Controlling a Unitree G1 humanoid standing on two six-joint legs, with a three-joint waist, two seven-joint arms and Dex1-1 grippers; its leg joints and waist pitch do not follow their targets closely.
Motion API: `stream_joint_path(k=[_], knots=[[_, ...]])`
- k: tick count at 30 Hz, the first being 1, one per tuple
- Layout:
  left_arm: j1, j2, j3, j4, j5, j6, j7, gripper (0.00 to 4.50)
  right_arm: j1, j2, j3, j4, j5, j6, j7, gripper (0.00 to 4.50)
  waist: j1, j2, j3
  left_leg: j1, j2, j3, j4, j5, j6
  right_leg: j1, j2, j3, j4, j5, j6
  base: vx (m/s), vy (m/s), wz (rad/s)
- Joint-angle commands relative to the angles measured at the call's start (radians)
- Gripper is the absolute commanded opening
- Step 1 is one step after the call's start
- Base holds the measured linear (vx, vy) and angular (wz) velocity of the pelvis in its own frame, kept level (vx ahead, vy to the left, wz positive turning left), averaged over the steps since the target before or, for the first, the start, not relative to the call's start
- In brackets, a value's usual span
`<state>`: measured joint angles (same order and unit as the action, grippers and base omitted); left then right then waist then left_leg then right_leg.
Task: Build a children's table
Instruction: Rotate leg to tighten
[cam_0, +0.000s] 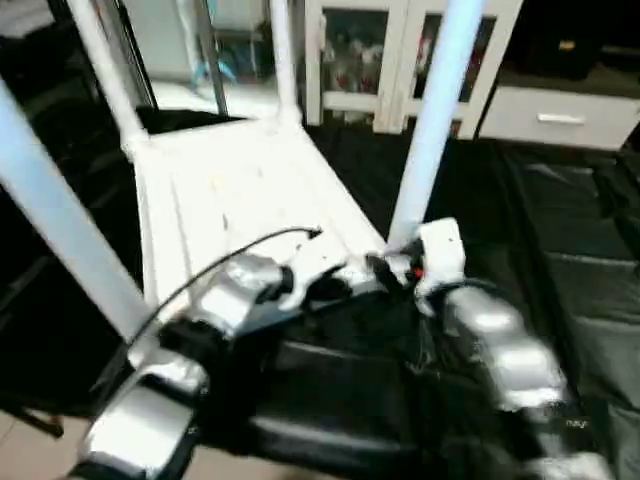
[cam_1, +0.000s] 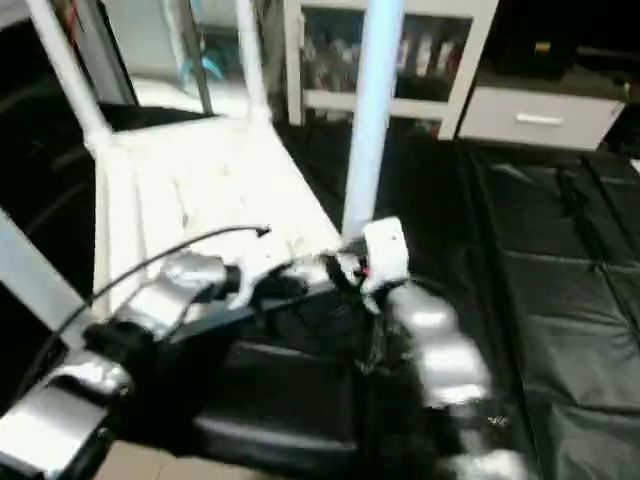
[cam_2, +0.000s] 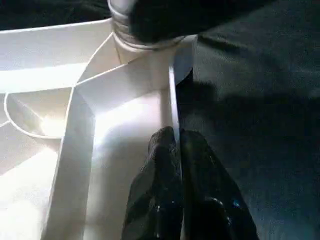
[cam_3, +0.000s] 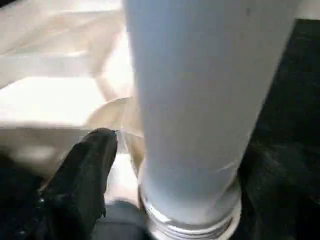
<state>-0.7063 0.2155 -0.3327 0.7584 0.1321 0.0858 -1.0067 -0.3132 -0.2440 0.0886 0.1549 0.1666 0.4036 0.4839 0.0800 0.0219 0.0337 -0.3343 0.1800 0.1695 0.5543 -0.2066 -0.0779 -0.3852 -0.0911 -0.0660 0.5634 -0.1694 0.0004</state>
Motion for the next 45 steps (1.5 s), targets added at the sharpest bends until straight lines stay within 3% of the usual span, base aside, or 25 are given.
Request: stream_joint_path(k=[1,2,4,7,8,10,14,15,18,21,23,36,42,45], knots=[[0.069,0.05,-0.092,-0.017,0.031,0.013,-0.141,0.0,0.038,-0.089,0.067,-0.048,0.026,0.001,0.208,4.26,0.012,-0.023,-0.048,-0.013,0.05,-0.008,-0.06,-0.123,0.09,0.048,-0.064,0.043,-0.038,-0.079,-0.228,0.0,0.0,0.0],[0.069,0.05,-0.092,-0.017,0.031,0.013,-0.141,0.0,0.038,-0.089,0.067,-0.048,0.026,0.001,0.208,4.26,0.016,-0.019,-0.049,-0.012,0.051,-0.009,-0.059,-0.116,0.093,0.048,-0.066,0.043,-0.034,-0.073,-0.232,0.0,0.0,0.0],[0.114,0.101,-0.129,-0.105,0.004,0.019,-0.285,0.0,0.053,-0.155,0.082,-0.055,0.039,-0.027,0.322,4.26,0.019,-0.009,-0.048,-0.005,0.053,-0.006,-0.058,-0.11,0.091,0.041,-0.065,0.043,-0.033,-0.056,-0.258,0.0,0.0,0.0],[0.138,0.128,-0.149,-0.151,-0.001,0.037,-0.333,0.0,0.055,-0.197,0.092,-0.062,0.055,-0.041,0.396,4.26,0.023,-0.017,-0.049,0.0,0.052,-0.002,-0.054,-0.108,0.092,0.041,-0.063,0.043,-0.026,-0.025,-0.275,0.0,0.0,0.0],[0.145,0.131,-0.154,-0.165,0.0,0.043,-0.331,0.0,0.052,-0.22,0.097,-0.061,0.058,-0.041,0.429,4.26,0.025,-0.029,-0.048,0.0,0.052,0.001,-0.054,-0.109,0.097,0.042,-0.062,0.043,-0.027,-0.027,-0.277,0.0,0.0,0.0],[0.147,0.131,-0.154,-0.173,0.001,0.049,-0.331,0.0,0.049,-0.234,0.104,-0.059,0.059,-0.044,0.452,4.26,0.036,-0.021,-0.044,0.001,0.054,0.002,-0.055,-0.119,0.097,0.039,-0.065,0.045,-0.028,-0.063,-0.273,0.0,0.0,0.0],[0.152,0.133,-0.151,-0.201,-0.005,0.068,-0.338,0.0,0.044,-0.263,0.121,-0.047,0.063,-0.056,0.515,4.26,0.038,-0.027,-0.04,-0.003,0.054,-0.003,-0.061,-0.189,0.062,0.042,-0.071,0.046,-0.039,-0.198,-0.232,0.0,0.0,0.0],[0.154,0.134,-0.146,-0.207,-0.003,0.068,-0.33,0.0,0.044,-0.275,0.132,-0.036,0.056,-0.074,0.544,4.26,0.038,-0.024,-0.041,-0.002,0.054,-0.004,-0.062,-0.195,0.055,0.041,-0.071,0.046,-0.042,-0.221,-0.224,0.0,0.0,0.0],[0.152,0.136,-0.142,-0.208,-0.001,0.074,-0.328,0.0,0.043,-0.286,0.138,-0.021,0.05,-0.077,0.565,4.26,0.039,-0.025,-0.043,-0.002,0.053,-0.004,-0.061,-0.182,0.054,0.041,-0.067,0.046,-0.04,-0.204,-0.223,0.0,0.0,0.0],[0.145,0.138,-0.143,-0.208,-0.002,0.082,-0.33,0.0,0.036,-0.286,0.13,-0.002,0.052,-0.081,0.57,3.98,0.038,-0.016,-0.047,-0.002,0.052,-0.004,-0.056,-0.153,0.058,0.042,-0.064,0.044,-0.032,-0.129,-0.244,0.0,0.0,0.0],[0.142,0.136,-0.143,-0.206,0.0,0.084,-0.33,0.0,0.033,-0.283,0.124,0.004,0.058,-0.08,0.57,3.88,0.038,-0.021,-0.048,-0.003,0.051,-0.003,-0.053,-0.137,0.065,0.043,-0.063,0.043,-0.029,-0.095,-0.256,0.0,0.0,0.0],[0.155,0.133,-0.148,-0.22,-0.002,0.103,-0.329,0.0,0.048,-0.279,0.118,0.012,0.071,-0.063,0.582,2.89,0.039,-0.021,-0.05,-0.003,0.052,-0.003,-0.051,-0.126,0.078,0.045,-0.063,0.042,-0.027,-0.097,-0.263,0.0,0.0,0.0],[0.161,0.134,-0.144,-0.223,-0.003,0.115,-0.324,0.0,0.046,-0.257,0.101,0.026,0.073,-0.06,0.546,2.79,0.038,-0.021,-0.049,-0.004,0.051,-0.003,-0.051,-0.132,0.075,0.046,-0.063,0.042,-0.029,-0.114,-0.259,0.0,0.0,0.0],[0.153,0.115,-0.132,-0.204,-0.002,0.116,-0.288,0.0,0.034,-0.195,0.066,0.048,0.082,-0.067,0.458,2.79,0.034,-0.018,-0.046,-0.006,0.05,-0.004,-0.056,-0.159,0.06,0.044,-0.064,0.042,-0.034,-0.153,-0.251,0.0,0.0,0.0]])
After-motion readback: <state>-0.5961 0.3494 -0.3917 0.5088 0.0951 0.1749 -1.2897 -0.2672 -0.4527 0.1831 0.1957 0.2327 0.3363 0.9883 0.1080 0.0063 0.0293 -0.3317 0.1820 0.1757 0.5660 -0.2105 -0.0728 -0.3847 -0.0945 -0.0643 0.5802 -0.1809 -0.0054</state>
